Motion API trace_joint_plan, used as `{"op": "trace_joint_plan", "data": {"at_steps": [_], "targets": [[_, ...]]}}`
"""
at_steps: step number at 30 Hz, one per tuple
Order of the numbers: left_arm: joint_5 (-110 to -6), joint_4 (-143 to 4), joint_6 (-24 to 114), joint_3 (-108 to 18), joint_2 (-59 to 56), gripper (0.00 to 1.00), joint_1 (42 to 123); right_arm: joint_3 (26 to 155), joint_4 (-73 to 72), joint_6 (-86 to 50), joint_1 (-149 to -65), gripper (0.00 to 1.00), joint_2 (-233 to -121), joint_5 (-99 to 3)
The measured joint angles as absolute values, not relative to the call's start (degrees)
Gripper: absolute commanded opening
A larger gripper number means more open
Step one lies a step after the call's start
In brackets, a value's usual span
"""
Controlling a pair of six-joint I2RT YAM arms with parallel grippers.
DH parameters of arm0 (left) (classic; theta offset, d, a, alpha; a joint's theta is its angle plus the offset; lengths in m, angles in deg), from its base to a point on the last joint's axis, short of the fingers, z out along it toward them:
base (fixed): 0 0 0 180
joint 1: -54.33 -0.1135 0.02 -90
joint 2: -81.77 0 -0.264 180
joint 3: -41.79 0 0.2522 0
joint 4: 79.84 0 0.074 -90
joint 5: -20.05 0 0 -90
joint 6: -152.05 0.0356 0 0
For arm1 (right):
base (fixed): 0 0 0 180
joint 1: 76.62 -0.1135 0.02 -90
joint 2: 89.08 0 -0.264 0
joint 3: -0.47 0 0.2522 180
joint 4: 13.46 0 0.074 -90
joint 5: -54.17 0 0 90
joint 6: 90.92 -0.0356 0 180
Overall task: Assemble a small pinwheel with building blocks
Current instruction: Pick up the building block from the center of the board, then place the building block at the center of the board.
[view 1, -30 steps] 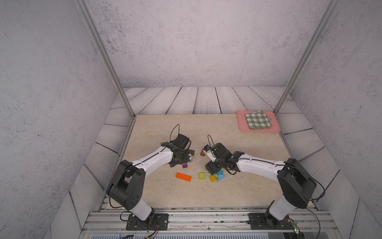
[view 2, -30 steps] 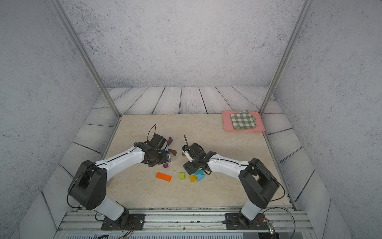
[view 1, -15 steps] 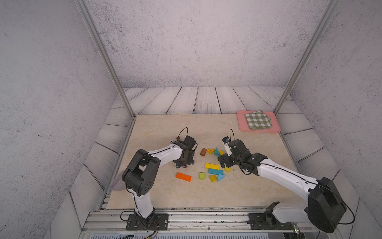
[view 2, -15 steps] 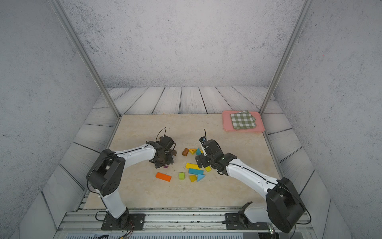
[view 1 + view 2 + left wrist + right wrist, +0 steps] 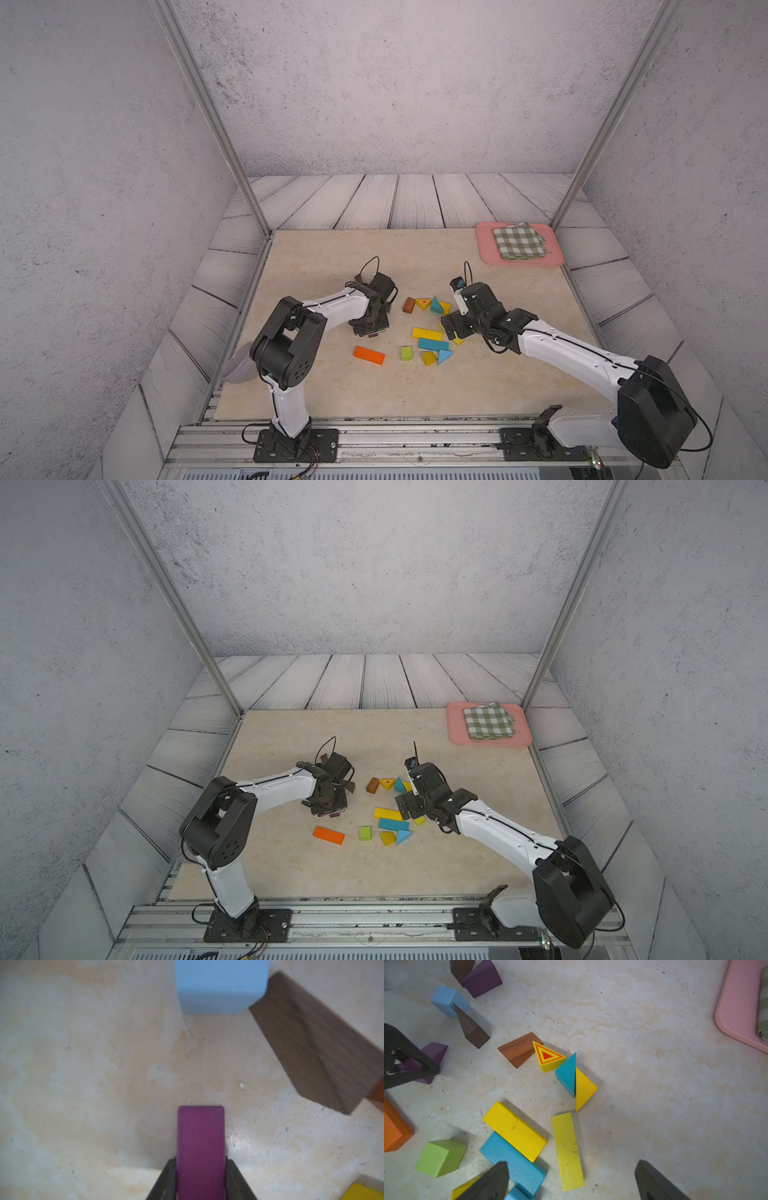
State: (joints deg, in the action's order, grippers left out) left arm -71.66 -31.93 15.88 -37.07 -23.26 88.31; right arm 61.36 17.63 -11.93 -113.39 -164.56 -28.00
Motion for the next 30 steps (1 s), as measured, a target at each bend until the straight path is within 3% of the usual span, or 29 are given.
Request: {"op": "trace_joint_plan", "data": {"at_steps": [3, 9, 18, 24, 30], "targets": [[-70.1, -32.2, 17.5, -37.1, -22.9, 0.16, 87.9, 61.4, 17.6, -12.0, -113.4, 0.99, -164.6, -28.3], [-62.7, -36.7, 20.3, -32.7, -14.5, 0.12, 84.9, 61.3, 17.4, -12.4, -113.2, 0.99, -164.6, -31.2], [-43.0, -58.3, 14.1, -17.4, 1.7, 0.05, 76.9, 58.2, 5.4, -17.7, -114.1, 0.83, -164.6, -49.5], [-33.9, -73.8, 6.7, -10.0, 4.5, 0.0, 76.5, 61.6, -2.4, -21.5, -119.3, 0.82, -168.1, -54.5], [-29.9, -82.7, 3.8, -1.0, 10.0, 0.0, 71.0, 62.5, -3.6, -21.7, -119.7, 0.88, -168.7, -52.3]]}}
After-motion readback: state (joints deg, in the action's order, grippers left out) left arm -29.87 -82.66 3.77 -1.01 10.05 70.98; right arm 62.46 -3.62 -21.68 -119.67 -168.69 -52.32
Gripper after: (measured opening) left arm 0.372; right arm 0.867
